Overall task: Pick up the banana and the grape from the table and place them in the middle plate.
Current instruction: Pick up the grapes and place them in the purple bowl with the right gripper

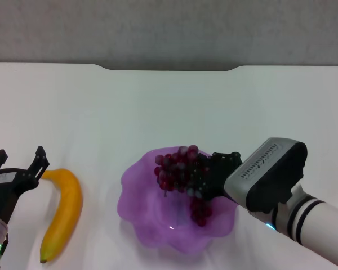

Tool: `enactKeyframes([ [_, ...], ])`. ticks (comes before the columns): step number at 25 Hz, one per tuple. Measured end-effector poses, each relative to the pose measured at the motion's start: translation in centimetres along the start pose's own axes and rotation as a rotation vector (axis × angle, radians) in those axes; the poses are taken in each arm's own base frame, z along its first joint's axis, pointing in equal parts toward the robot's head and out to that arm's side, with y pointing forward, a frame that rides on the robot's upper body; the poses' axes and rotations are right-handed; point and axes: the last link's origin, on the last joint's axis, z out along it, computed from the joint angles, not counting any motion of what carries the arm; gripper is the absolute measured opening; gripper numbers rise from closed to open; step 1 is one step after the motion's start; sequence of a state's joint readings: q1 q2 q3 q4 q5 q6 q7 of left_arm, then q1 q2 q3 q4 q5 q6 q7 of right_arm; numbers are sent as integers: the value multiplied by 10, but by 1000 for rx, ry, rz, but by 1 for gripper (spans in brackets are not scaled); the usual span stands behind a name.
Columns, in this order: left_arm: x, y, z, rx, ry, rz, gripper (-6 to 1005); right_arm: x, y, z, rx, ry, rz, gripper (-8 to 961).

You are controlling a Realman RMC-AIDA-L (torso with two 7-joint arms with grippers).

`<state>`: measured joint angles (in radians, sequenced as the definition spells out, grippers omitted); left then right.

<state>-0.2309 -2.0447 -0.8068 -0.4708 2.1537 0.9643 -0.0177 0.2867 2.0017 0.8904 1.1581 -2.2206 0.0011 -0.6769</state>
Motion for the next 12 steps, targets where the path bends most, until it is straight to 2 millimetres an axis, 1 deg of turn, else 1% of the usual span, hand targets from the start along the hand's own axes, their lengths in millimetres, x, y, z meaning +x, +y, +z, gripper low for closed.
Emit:
enactKeyframes([
  [3,0,0,0,-1,1,0,893,-1,-1,2,-2,1,-6,239],
  [9,0,0,0,0,0,-2,893,-6,0,3,-4,-13,-11,277],
  [12,0,0,-1,1,0,-3,893,-10,-1,3,-2,-25,-9,411],
])
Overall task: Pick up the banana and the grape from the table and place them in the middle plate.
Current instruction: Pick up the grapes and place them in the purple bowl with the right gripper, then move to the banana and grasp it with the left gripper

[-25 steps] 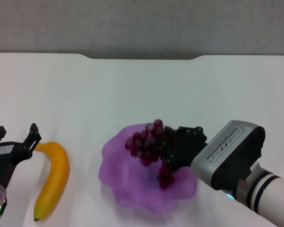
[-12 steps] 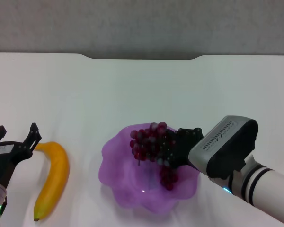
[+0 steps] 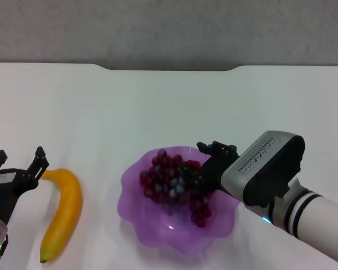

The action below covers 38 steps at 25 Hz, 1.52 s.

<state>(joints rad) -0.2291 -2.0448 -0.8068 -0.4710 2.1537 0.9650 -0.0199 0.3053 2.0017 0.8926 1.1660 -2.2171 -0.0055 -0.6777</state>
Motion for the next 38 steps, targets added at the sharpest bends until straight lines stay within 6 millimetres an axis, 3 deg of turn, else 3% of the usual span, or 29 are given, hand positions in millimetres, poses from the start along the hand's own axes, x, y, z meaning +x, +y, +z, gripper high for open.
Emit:
enactKeyframes([
  [7,0,0,0,0,0,0,893,-7,3,-2,-4,-26,12,742],
  [18,2,3,-2,-6,11,-21,893,-11,-12,-21,119,-119,45,911],
  [24,19,19,1,-64,-9,-62,893,-7,-24,-28,172,-123,34,908],
  [29,39,20,2,-52,-42,-35,893,1,-37,-35,244,-133,43,908],
  [38,41,23,1,-28,-58,-23,893,27,-66,-62,471,-196,32,908],
])
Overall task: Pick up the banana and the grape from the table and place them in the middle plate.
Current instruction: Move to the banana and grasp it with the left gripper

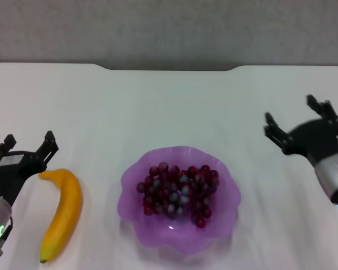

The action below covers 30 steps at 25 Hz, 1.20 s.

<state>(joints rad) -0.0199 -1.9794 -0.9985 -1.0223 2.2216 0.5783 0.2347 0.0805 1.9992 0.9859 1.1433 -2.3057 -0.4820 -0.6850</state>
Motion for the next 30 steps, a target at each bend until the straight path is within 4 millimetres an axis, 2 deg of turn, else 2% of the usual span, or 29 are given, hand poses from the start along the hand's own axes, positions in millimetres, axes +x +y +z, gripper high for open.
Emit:
enactKeyframes([
  [7,7,10,5,-44,-47,-44,894,34,-15,-8,82,1,-10,908],
  [11,15,18,6,-79,-63,-55,894,46,-19,-17,98,-57,-22,908],
  [19,38,21,14,-140,-267,-22,894,50,-16,-18,74,-90,-58,908],
  [24,51,16,16,-195,-365,39,894,48,-13,-16,57,-93,-68,908],
  [30,54,4,20,-213,-475,141,894,48,-10,-14,39,-90,-73,908],
])
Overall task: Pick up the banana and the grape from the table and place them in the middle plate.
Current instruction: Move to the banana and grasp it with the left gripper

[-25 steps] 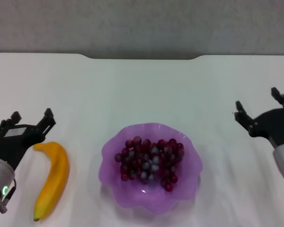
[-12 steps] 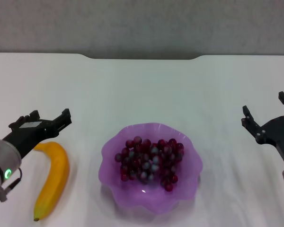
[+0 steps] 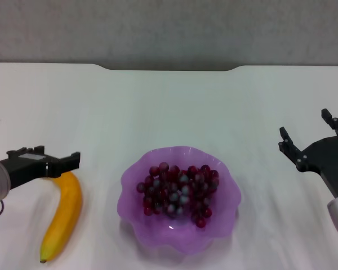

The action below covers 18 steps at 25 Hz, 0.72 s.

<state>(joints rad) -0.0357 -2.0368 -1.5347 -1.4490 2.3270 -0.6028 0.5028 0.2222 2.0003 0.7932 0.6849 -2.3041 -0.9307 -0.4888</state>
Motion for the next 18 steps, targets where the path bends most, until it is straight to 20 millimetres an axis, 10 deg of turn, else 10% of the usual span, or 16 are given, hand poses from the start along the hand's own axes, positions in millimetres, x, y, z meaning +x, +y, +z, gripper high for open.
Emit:
enactKeyframes([
  [18,0,15,2,55,-282,113,895,5,-2,-1,-2,18,-17,908],
])
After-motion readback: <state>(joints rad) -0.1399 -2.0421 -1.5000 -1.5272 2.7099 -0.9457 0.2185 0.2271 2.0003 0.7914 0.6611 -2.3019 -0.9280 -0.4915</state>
